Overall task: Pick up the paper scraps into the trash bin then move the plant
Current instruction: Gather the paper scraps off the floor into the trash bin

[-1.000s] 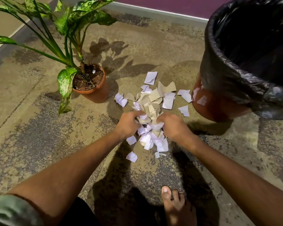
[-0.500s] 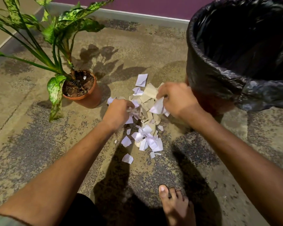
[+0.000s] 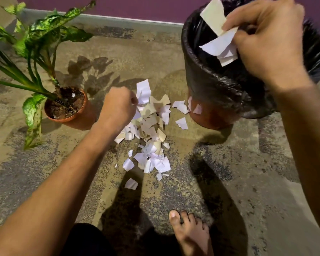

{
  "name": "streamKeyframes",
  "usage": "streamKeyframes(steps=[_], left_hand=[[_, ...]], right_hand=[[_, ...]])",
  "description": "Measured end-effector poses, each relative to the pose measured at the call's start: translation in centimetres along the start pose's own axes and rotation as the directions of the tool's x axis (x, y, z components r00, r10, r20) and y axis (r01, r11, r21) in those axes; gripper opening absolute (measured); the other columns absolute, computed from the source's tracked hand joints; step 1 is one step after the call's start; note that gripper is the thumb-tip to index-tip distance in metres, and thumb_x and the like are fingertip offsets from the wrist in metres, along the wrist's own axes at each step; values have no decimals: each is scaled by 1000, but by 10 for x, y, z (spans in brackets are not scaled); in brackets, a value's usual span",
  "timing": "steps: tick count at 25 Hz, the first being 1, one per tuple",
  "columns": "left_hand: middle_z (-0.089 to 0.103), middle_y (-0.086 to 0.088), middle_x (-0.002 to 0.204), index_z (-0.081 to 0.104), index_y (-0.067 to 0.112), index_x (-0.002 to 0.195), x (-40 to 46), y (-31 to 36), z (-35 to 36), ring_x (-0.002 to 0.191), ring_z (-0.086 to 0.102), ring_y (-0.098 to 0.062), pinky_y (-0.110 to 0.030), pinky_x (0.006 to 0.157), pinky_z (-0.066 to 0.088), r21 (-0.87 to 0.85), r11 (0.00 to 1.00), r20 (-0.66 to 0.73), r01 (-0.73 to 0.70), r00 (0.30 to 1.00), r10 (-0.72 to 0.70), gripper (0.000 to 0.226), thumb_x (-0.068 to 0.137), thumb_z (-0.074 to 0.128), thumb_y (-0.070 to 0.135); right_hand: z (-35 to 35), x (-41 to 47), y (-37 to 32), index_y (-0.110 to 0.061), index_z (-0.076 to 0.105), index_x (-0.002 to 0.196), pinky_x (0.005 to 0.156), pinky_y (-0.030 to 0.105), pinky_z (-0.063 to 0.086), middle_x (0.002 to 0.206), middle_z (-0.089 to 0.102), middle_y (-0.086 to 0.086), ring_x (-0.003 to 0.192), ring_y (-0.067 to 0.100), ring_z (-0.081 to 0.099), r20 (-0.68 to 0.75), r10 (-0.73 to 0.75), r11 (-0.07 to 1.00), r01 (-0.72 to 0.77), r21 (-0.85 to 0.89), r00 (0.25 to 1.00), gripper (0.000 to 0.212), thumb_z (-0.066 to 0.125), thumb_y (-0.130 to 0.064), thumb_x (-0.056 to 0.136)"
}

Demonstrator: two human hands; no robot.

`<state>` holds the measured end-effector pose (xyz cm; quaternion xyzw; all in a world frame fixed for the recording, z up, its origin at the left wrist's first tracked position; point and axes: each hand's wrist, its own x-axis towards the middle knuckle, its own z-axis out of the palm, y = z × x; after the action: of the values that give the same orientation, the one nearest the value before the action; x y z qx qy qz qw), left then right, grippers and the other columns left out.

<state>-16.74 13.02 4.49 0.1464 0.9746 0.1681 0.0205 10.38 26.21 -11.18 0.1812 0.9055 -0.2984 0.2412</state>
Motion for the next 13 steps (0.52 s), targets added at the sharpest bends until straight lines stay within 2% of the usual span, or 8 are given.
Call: streamKeyframes(steps=[2,4,6,7,8,9,10,13], left_hand=[[74,-18,95,75,9,95,4,20,-15,91,68,-32,-39,84,56,-1,999,-55,-54,997,54,26,81,57,-4],[73,-19,95,75,7,95,7,42,-30,90,67,-35,-40,83,55,27,992,-120,-126,984,128,27,81,55,-3],[71,-18,100,74,4,96,6,64,-42,90,65,-35,-42,83,54,78,976,-193,-204,957,216,25,81,55,-3],[69,-17,102,73,3,96,5,74,-47,91,64,-35,-43,83,54,92,967,-235,-239,938,254,24,82,55,-4],[68,-16,105,72,2,96,5,84,-53,92,63,-33,-44,84,53,95,959,-280,-267,917,283,24,83,54,-4],[67,-15,106,72,2,96,5,93,-58,94,63,-32,-44,84,53,93,953,-327,-287,896,302,25,83,52,-4],[67,-14,107,71,3,95,8,103,-62,94,63,-30,-44,85,52,86,949,-372,-302,874,312,25,83,50,-4],[60,-15,91,69,7,89,21,133,-68,84,58,-26,-38,81,51,57,943,-420,-329,848,322,21,82,49,2]], right_hand=[[38,-27,8,-27,75,84,70,38,55,82,74,-2,74,20,72,168,-35,989,58,-134,985,46,39,-56,87],[32,-13,15,-19,73,58,46,35,53,53,65,2,45,21,65,-232,-31,990,-3,-143,972,44,45,-51,73],[-70,12,4,-18,73,62,52,30,53,53,65,4,49,23,66,-376,-139,990,116,-83,916,29,56,-40,70],[-152,23,-10,-20,74,70,62,22,51,57,66,3,56,18,65,-533,-218,974,147,-173,818,22,56,-32,72],[-232,36,-35,-21,75,76,68,11,46,59,65,1,61,7,60,-742,-308,948,123,-294,595,25,51,-27,74],[-292,52,-70,-22,75,83,70,-1,38,62,65,-1,66,0,55,-797,-321,947,196,-255,512,31,45,-23,73],[-321,60,-89,-25,76,89,72,-6,32,70,69,-2,73,-4,53,-824,-249,966,193,-174,509,37,43,-20,73],[-350,59,-69,-24,75,101,79,6,40,92,75,-2,80,0,60,-874,-185,971,219,-94,449,42,43,-11,78]])
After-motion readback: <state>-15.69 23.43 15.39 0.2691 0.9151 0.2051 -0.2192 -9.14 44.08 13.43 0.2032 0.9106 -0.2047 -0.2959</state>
